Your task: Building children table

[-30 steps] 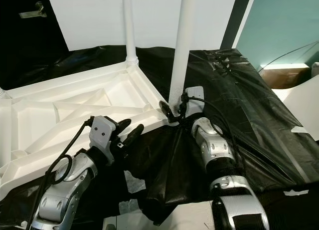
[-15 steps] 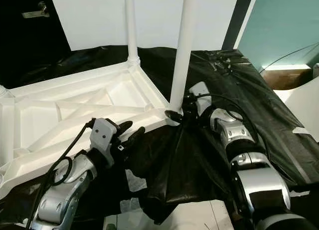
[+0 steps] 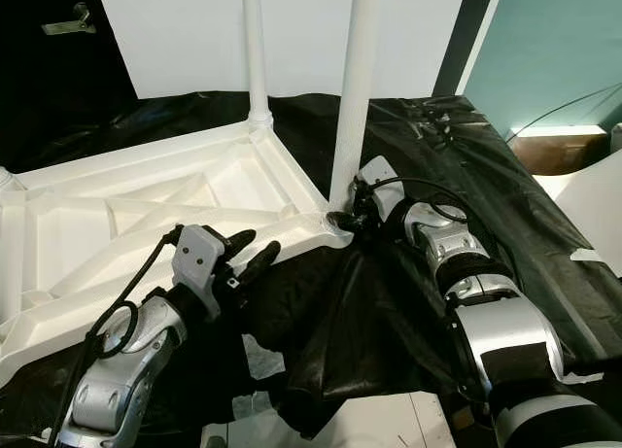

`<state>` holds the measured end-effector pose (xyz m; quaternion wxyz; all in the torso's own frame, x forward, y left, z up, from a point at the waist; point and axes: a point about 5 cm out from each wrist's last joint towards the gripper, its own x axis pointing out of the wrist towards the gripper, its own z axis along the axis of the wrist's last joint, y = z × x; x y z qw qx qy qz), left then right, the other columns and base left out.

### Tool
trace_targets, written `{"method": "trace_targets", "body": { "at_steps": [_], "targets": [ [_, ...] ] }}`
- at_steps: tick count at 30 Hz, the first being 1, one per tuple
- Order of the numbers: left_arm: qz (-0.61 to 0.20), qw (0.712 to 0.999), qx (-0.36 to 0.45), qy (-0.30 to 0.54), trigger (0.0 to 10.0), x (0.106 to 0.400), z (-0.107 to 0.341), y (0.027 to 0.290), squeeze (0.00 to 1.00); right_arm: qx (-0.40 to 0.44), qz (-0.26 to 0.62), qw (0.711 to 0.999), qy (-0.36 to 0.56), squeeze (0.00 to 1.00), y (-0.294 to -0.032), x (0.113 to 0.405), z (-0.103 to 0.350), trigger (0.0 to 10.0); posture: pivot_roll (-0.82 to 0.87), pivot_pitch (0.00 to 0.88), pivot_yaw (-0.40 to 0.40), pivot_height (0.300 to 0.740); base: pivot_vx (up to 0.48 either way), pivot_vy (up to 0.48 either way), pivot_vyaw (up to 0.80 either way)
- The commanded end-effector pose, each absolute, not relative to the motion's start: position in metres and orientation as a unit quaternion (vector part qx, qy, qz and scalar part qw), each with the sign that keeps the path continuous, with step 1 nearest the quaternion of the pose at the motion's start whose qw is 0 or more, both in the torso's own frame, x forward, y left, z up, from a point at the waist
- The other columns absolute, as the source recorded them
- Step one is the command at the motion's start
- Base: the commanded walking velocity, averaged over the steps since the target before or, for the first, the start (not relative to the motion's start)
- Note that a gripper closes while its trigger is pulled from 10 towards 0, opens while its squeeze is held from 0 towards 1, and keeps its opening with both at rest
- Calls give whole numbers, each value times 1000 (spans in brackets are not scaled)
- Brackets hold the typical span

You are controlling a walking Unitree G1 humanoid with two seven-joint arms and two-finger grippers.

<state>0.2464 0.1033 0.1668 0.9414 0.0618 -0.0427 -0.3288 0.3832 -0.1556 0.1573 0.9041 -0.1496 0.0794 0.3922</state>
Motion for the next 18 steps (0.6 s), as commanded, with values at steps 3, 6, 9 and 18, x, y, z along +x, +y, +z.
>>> {"method": "trace_targets", "body": {
  "at_steps": [3, 6, 9, 18],
  "targets": [
    [-297, 952, 58, -41, 10000, 245, 167, 106, 0, -148, 382, 907, 97, 0, -159, 379, 145, 0, 182, 0, -63, 740, 0, 0, 0],
    [-302, 951, 57, -38, 10000, 244, 166, 105, 0, -140, 358, 918, 101, 0, -160, 380, 141, 10000, 163, 1, -51, 740, 0, 0, 0],
    [-307, 949, 56, -36, 10000, 245, 165, 104, 0, -125, 328, 931, 103, 0, -158, 381, 137, 10000, 155, 6, -45, 740, 0, 0, 0],
    [-324, 944, 57, -25, 10000, 243, 162, 100, 0, -67, 263, 957, 100, 0, -136, 383, 131, 10000, 137, 22, -26, 740, 0, 0, 0]
  ]
}}
